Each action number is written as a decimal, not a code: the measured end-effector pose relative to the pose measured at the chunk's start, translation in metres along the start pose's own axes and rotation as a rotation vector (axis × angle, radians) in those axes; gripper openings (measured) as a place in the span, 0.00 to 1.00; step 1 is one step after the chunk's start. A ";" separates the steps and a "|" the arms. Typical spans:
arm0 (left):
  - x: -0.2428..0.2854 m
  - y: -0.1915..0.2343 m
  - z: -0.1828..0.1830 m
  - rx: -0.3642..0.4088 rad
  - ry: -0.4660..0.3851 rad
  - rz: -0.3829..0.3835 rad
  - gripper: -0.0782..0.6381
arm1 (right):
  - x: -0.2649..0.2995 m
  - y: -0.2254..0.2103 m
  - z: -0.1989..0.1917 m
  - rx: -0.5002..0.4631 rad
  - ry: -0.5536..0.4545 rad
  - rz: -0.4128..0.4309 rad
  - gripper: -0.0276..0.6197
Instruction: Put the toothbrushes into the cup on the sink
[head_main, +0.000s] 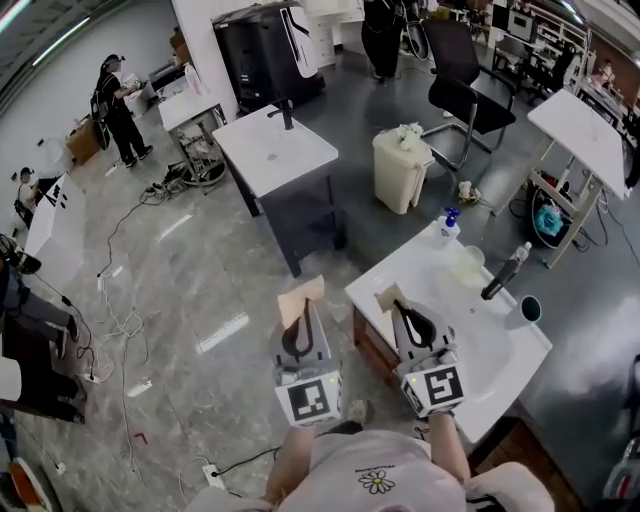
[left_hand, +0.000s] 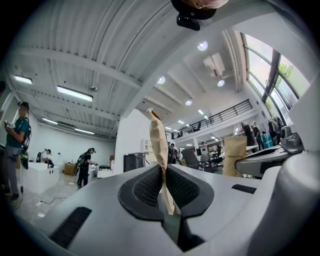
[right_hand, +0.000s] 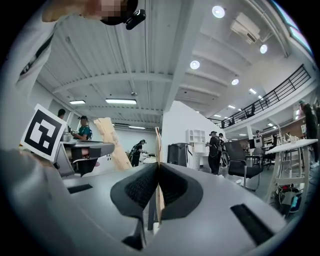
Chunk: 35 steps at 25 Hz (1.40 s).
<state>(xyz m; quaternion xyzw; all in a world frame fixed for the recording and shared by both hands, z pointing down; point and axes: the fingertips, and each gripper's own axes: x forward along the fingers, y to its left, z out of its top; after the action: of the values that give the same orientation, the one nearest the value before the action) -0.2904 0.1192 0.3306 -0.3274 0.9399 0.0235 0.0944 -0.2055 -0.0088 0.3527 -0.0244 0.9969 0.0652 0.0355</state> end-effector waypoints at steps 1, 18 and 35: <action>0.010 0.003 -0.004 -0.009 0.001 -0.007 0.16 | 0.010 -0.006 -0.004 -0.003 0.010 -0.016 0.06; 0.070 0.000 -0.055 -0.060 0.073 -0.056 0.16 | 0.056 -0.059 -0.014 -0.008 -0.002 -0.108 0.06; 0.076 -0.178 -0.027 -0.045 0.004 -0.387 0.16 | -0.099 -0.163 0.002 -0.069 -0.071 -0.472 0.06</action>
<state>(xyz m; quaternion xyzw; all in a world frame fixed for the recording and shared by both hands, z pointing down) -0.2425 -0.0701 0.3454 -0.5041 0.8588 0.0251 0.0882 -0.0984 -0.1657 0.3372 -0.2556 0.9589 0.0901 0.0841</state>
